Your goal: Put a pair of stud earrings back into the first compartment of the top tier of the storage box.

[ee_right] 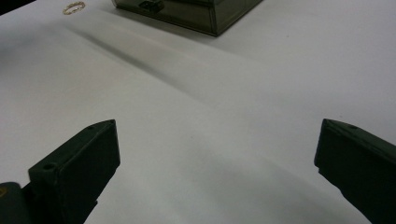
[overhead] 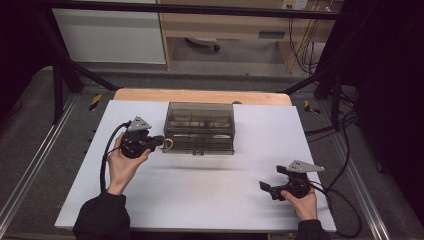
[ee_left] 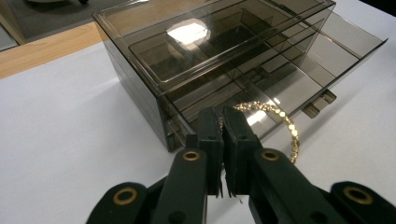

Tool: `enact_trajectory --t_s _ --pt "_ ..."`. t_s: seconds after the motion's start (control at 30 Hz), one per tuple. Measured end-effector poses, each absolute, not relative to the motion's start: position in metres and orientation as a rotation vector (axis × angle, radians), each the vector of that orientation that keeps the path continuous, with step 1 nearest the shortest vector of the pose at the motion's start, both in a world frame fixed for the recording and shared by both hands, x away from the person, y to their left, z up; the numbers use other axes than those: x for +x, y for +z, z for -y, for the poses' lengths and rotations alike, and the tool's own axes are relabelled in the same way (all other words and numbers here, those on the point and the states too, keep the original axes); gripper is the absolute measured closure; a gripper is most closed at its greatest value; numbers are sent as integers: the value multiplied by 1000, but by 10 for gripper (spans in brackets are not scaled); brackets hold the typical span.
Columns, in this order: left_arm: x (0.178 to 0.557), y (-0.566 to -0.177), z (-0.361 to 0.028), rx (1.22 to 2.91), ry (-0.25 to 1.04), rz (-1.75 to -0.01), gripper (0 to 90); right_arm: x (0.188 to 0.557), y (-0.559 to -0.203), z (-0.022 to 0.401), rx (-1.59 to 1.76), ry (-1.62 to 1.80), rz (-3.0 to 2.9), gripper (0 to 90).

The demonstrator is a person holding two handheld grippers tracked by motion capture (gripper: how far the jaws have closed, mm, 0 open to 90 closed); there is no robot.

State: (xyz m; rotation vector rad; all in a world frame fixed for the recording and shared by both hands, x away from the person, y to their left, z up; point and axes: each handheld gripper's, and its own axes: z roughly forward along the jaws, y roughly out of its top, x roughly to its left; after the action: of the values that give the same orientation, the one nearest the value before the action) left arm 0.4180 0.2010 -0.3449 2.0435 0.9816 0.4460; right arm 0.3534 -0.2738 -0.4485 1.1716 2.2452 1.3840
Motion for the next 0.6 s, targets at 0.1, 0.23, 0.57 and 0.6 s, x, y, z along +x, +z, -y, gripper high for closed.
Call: enact_trajectory --t_s 0.1,0.23,0.57,0.6 --pt "421 -346 -196 2049 446 -981 857 353 -449 274 1172 1383 -2245 6" --pt "425 -347 -191 2051 445 -985 856 353 -449 274 1172 1383 -2246 6" --pt "436 -355 -181 2067 458 -998 856 353 -449 274 1174 1380 -2249 7" --pt "437 -356 -181 2068 461 -1001 856 353 -449 274 1175 1380 -2249 6"
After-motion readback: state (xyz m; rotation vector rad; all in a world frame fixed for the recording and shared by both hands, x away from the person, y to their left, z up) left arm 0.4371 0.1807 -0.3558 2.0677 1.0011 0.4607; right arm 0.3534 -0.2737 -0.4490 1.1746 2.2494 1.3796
